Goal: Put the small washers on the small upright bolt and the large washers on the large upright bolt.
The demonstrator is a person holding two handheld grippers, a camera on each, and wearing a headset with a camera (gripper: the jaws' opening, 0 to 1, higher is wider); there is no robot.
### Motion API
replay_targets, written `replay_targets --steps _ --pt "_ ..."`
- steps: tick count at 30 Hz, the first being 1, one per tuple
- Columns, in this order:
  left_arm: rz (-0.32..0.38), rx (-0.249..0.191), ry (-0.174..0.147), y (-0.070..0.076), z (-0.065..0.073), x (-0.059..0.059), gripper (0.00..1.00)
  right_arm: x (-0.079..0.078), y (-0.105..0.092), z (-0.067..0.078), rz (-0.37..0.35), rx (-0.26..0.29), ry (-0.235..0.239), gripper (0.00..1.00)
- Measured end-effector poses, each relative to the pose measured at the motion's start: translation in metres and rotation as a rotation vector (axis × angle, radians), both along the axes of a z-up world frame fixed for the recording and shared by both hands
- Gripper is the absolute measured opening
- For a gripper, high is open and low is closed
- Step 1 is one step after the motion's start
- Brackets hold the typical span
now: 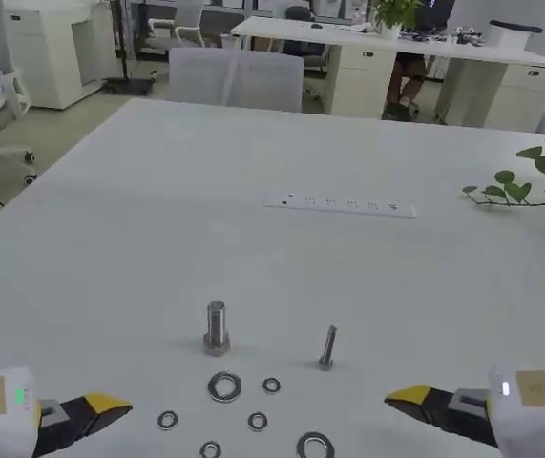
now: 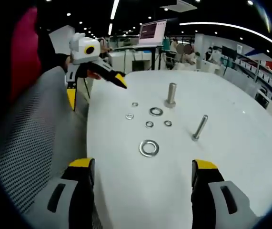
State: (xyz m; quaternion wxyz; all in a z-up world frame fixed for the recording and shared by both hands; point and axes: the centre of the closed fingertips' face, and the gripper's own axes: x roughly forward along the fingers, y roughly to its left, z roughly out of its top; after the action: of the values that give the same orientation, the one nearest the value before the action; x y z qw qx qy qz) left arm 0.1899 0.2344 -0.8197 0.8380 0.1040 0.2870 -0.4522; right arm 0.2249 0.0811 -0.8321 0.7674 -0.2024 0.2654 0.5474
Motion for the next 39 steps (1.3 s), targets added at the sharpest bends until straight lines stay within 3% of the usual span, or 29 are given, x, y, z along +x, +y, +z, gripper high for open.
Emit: replay_targets --steps 23,33,39 --pt "0.000 0.011 0.010 -0.003 -0.002 -0.001 0.96 0.004 -0.004 0.000 0.025 -0.041 -0.008 0.83" --pt "-0.004 0.016 0.005 -0.002 -0.001 0.001 0.96 0.010 -0.009 0.007 0.058 -0.108 -0.033 0.80" --pt "-0.003 0.017 0.005 -0.003 -0.002 0.000 0.96 0.015 -0.006 0.019 0.105 -0.155 -0.065 0.79"
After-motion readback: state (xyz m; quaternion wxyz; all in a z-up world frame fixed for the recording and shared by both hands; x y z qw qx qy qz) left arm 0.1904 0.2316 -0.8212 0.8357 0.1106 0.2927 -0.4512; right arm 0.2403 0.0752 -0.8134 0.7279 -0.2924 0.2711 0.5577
